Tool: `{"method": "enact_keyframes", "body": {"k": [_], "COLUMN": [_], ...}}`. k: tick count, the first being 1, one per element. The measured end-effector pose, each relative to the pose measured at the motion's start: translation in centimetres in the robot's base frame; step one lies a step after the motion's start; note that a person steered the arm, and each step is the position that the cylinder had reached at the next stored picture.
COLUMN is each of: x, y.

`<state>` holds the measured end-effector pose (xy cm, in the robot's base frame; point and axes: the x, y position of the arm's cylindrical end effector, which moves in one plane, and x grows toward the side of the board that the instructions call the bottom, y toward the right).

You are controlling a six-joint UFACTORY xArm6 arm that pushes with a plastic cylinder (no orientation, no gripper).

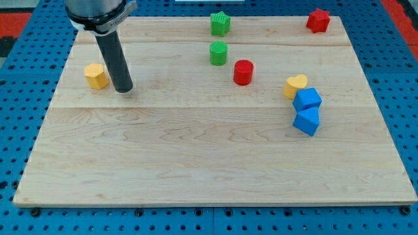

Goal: Point your arm closer to the line of blocks

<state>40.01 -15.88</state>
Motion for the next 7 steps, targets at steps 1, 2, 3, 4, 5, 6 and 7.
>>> {"method": "enact_keyframes", "body": {"k": [1, 2, 3, 4, 5, 6, 7], "x": [0.0, 0.2, 1.6, 2.8, 3.6, 4.2, 4.6], "y": [1.1, 4.0, 7.5, 9.6, 11.6, 13.7, 16.0]}}
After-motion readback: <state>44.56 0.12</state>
